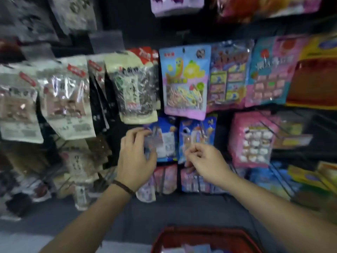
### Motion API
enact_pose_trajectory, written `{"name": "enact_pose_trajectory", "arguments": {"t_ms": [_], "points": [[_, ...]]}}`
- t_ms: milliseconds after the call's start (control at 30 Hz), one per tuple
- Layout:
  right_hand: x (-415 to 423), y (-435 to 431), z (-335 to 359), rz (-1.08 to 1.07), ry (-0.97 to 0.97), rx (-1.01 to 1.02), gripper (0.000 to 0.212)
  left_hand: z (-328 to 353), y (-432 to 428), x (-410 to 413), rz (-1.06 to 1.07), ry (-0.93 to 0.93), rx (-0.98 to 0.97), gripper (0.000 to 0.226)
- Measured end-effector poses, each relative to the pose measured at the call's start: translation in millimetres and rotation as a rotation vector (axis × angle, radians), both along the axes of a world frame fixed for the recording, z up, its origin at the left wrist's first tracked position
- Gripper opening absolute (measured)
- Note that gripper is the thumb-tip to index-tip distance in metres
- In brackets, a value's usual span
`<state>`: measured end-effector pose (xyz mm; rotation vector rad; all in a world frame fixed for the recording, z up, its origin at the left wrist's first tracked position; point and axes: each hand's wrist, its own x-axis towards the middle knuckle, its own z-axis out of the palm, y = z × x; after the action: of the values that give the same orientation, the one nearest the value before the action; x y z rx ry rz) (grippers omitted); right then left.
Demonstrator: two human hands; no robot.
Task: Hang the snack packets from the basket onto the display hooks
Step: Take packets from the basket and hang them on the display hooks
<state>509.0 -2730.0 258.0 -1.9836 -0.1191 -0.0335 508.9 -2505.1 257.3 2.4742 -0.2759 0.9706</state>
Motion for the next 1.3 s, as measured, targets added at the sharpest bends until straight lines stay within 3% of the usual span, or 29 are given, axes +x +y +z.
{"name": "enact_pose_trajectory", "arguments": {"t_ms": [100, 200, 367, 467, 600, 767, 900, 967, 1067, 1133, 1200, 1300], "points": [[-27.0, -35.8, -72.4, -0.011, 0.104, -0.077, 0.023, -60.0, -28.1, -43.6, -0.165, 0.007, 0.058, 0.024], [-51.1, -67.4, -145.6, -0.044, 0.229, -0.157, 0.017, -139.4, -59.9, -82.4, -0.322, 0.32, 0.139, 0.02], [-105.8, -111.9, -272.6, -0.127, 0.564, -0.189, 0.023, -263.7, -100.2, -131.5, -0.439, 0.965, 0.233, 0.042], [-140.0, -133.2, -323.6, -0.218, 0.76, -0.166, 0.025, -306.7, -109.1, -139.4, -0.403, 1.222, 0.271, 0.048], [-174.4, -141.8, -351.9, -0.398, 0.93, -0.027, 0.009, -347.3, -134.9, -130.2, -0.262, 1.499, 0.199, 0.067], [-176.8, -135.8, -376.9, -0.339, 0.988, 0.054, 0.036, -389.2, -171.7, -119.0, 0.16, 1.545, -0.358, 0.076], [-165.9, -133.0, -374.6, -0.34, 0.95, 0.068, 0.028, -412.0, -183.3, -112.0, 0.388, 1.524, -0.583, 0.091], [-164.3, -135.5, -376.7, -0.374, 0.929, 0.075, 0.015, -420.5, -185.9, -111.8, 0.431, 1.531, -0.6, 0.097], [-163.0, -138.6, -386.2, -0.396, 0.92, 0.111, 0.025, -433.8, -189.8, -113.3, 0.385, 1.59, -0.545, 0.101], [-161.5, -139.0, -387.8, -0.416, 0.94, 0.149, 0.025, -431.1, -194.4, -113.3, 0.302, 1.62, -0.509, 0.074], [-159.8, -139.2, -388.0, -0.432, 0.955, 0.156, 0.011, -415.6, -197.3, -111.3, 0.164, 1.576, -0.447, 0.049], [-157.1, -137.6, -383.1, -0.434, 0.967, 0.144, 0.013, -395.3, -187.2, -106.0, 0.115, 1.439, -0.398, 0.035]]}}
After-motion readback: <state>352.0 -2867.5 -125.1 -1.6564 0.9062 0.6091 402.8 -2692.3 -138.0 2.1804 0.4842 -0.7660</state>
